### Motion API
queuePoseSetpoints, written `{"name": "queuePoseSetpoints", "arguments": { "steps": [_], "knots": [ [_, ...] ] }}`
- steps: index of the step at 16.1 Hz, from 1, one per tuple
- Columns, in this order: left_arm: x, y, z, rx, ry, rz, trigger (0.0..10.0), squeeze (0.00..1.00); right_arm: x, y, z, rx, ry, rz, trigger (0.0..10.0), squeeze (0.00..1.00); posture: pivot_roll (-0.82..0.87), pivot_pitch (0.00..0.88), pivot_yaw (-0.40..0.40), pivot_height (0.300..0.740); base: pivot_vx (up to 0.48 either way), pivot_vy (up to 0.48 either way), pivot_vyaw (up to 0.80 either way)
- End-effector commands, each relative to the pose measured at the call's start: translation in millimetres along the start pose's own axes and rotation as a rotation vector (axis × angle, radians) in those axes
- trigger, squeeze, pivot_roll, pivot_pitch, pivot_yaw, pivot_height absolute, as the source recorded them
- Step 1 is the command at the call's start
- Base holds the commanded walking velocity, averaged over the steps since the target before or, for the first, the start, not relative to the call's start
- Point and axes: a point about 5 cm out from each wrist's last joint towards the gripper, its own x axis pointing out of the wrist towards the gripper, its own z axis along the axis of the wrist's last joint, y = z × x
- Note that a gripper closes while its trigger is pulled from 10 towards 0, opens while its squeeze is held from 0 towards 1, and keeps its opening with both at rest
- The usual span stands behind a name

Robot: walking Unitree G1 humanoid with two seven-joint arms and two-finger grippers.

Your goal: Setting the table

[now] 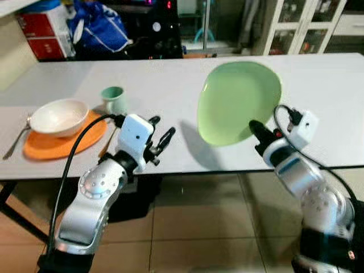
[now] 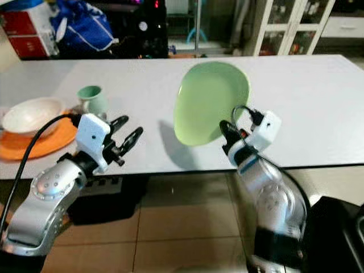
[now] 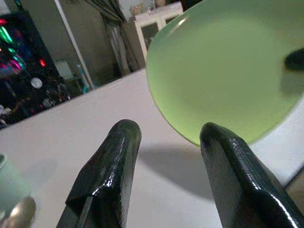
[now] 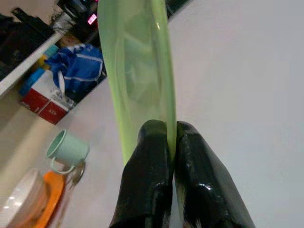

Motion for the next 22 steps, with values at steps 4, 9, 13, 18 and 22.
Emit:
{"name": "queuePoseSetpoints", "arguments": {
  "steps": [4,9,13,18,22],
  "knots": [
    [-5.1,-3.8,-0.5,-0.024,0.010,-0.053,10.0,0.00,22.4,6.1,-15.6,-0.004,0.168,-0.012,10.0,0.00,-0.06,0.000,0.030,0.740,0.000,0.000,0.00],
    [-16.7,-8.1,-4.3,-0.035,0.053,-0.118,10.0,0.00,41.8,-4.0,-33.6,0.052,0.274,-0.073,10.0,0.00,-0.04,0.000,0.015,0.740,0.000,0.000,0.00],
    [-17.8,-7.9,-3.6,-0.037,0.061,-0.121,10.0,0.00,47.1,-16.8,-36.9,0.101,0.285,-0.144,10.0,0.76,-0.04,0.000,0.018,0.740,0.000,0.000,0.00],
    [-14.3,-10.1,-2.3,-0.035,0.062,-0.126,10.0,0.00,48.3,-33.9,-47.3,0.168,0.339,-0.207,10.0,1.00,-0.04,0.000,0.021,0.740,0.000,0.000,0.00],
    [-13.3,-9.0,-1.6,-0.035,0.060,-0.123,10.0,0.00,50.5,-34.5,-47.1,0.142,0.340,-0.196,10.0,1.00,-0.04,0.000,0.027,0.740,0.000,0.000,0.00]
  ]
}}
